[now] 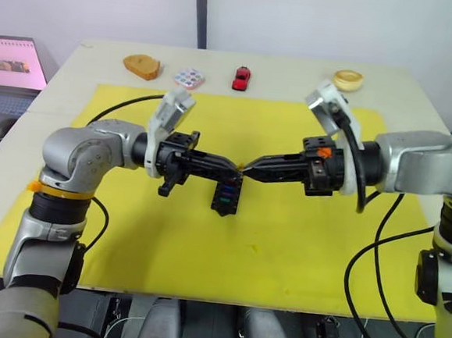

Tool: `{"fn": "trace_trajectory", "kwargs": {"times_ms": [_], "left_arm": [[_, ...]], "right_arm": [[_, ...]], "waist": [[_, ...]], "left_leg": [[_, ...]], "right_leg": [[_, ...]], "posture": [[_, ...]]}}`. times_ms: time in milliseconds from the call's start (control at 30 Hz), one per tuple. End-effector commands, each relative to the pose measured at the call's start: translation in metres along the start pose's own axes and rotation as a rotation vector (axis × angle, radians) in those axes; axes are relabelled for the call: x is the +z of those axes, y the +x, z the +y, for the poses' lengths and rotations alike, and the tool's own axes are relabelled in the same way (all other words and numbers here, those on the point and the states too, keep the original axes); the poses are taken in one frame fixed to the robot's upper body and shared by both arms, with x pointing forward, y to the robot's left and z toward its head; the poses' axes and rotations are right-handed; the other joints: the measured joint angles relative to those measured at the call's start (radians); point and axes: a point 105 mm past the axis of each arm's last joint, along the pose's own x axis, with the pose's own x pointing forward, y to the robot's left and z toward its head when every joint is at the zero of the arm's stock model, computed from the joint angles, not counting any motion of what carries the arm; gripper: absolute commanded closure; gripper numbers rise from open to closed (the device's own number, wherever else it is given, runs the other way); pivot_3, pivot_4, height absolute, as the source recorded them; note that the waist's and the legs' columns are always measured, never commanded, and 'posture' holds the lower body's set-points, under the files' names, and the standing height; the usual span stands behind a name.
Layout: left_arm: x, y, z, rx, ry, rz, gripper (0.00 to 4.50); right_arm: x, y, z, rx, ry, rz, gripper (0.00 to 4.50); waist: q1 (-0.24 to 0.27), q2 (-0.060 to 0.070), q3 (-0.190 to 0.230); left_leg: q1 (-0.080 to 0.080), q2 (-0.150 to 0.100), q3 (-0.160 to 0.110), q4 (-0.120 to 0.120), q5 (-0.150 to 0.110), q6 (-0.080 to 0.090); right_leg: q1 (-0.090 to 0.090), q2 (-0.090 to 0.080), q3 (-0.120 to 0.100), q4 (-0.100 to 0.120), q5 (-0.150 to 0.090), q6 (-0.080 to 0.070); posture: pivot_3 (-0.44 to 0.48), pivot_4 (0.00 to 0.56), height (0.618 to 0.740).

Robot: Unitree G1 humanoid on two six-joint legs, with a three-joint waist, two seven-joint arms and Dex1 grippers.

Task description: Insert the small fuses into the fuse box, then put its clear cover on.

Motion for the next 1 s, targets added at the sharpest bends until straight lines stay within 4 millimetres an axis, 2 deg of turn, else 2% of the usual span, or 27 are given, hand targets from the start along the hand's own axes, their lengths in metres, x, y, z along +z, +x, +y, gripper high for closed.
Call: {"fn": "trace_trajectory", "kwargs": {"times_ms": [33, 500, 600, 700, 833, 1000], "left_arm": [[0.012, 0.0, -0.005, -0.005, 0.056, -0.011, 4.5], [0.008, 0.0, -0.005, -0.005, 0.061, 0.009, 4.5], [0.001, -0.004, 0.001, 0.04, 0.089, 0.056, 3.57], [-0.009, -0.015, 0.01, 0.088, 0.141, 0.131, 2.08], [-0.027, -0.033, 0.034, 0.182, 0.249, 0.277, 0.08], [-0.057, -0.049, 0.07, 0.276, 0.295, 0.393, 0.03]], "right_arm": [[0.003, 0.001, 0.008, 0.03, -0.035, -0.002, 4.48], [0.001, -0.001, 0.007, -0.002, -0.063, 0.024, 4.48], [0.001, -0.002, 0.002, -0.045, -0.085, 0.057, 4.5], [0.0, -0.004, -0.01, -0.117, -0.122, 0.13, 4.5], [-0.001, -0.002, -0.042, -0.256, -0.205, 0.259, 4.5], [0.008, 0.015, -0.076, -0.31, -0.345, 0.359, 4.5]], "waist": [[0.0, 0.0, 0.0], [0.0, 0.0, 0.0], [-0.001, 0.0, 0.0], [-0.001, 0.0, 0.0], [-0.001, 0.001, 0.001], [0.0, 0.001, 0.001]], "left_leg": [[0.0, 0.0, 0.0, 0.0, 0.0, 0.0], [0.0, 0.0, 0.0, 0.0, 0.0, 0.0], [0.0, 0.0, 0.0, 0.0, 0.0, 0.0], [0.0, 0.0, 0.0, 0.0, 0.0, 0.0], [0.0, 0.0, 0.001, 0.0, 0.0, 0.0], [-0.001, 0.0, 0.003, 0.0, 0.0, 0.0]], "right_leg": [[0.0, 0.0, 0.0, 0.0, 0.0, 0.0], [0.0, 0.0, 0.0, 0.0, 0.0, 0.0], [0.0, 0.0, 0.0, 0.0, 0.0, 0.0], [-0.001, 0.0, 0.0, 0.0, 0.0, 0.0], [-0.002, 0.0, 0.0, 0.0, 0.0, 0.0], [-0.003, 0.0, 0.001, -0.001, 0.0, 0.0]], "posture": [[0.0, 0.15, 0.74], [0.0, 0.15, 0.74], [0.0, 0.15, 0.74], [0.0, 0.15, 0.74], [0.0, 0.15, 0.74], [0.0, 0.15, 0.74]]}}
